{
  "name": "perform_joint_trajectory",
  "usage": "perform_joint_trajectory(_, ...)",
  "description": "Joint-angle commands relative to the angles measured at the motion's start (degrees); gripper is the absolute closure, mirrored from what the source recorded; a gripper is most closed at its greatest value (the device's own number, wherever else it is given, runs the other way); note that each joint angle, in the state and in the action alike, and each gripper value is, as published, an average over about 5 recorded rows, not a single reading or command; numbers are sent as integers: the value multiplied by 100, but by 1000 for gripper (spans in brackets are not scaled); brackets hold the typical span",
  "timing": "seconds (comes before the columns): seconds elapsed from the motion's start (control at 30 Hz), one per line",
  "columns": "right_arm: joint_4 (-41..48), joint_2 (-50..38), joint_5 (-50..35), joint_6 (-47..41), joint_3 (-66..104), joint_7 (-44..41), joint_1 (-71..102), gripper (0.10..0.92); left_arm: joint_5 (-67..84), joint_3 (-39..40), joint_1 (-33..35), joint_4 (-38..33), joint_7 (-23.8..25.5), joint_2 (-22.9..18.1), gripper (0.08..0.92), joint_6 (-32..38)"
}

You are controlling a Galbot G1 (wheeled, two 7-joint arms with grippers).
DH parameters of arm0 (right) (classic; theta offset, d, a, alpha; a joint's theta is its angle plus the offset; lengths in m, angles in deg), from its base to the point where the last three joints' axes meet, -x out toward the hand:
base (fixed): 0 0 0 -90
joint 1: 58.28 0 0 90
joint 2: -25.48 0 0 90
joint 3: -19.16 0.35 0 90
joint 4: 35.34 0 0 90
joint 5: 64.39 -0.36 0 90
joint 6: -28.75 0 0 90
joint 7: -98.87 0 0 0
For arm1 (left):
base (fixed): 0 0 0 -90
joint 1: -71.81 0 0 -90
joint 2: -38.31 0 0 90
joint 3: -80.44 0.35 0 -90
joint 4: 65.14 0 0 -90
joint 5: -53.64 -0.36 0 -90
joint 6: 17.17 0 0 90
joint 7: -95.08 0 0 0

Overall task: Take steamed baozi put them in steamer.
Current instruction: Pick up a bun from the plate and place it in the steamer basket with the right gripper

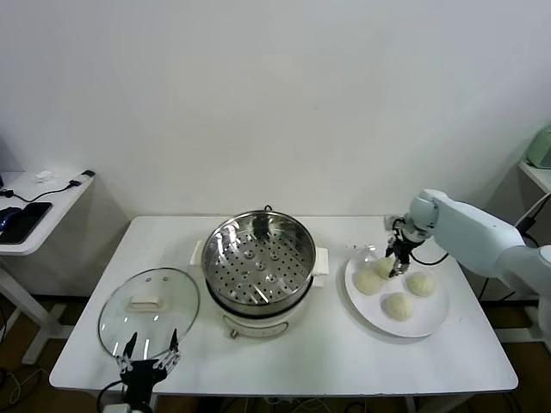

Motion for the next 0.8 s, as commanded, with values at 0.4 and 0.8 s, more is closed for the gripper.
perform_joint_trajectory(0.4,-3370,510,-1819,1307,-2192,-278,-4240,372,-59,90,148,-439,-21,-17,177,-16)
perform_joint_trajectory(0.8,-3371,2224,-136,3179,-1657,-110,-3362,389,-37,74,155,-437,-44,-1,177,1)
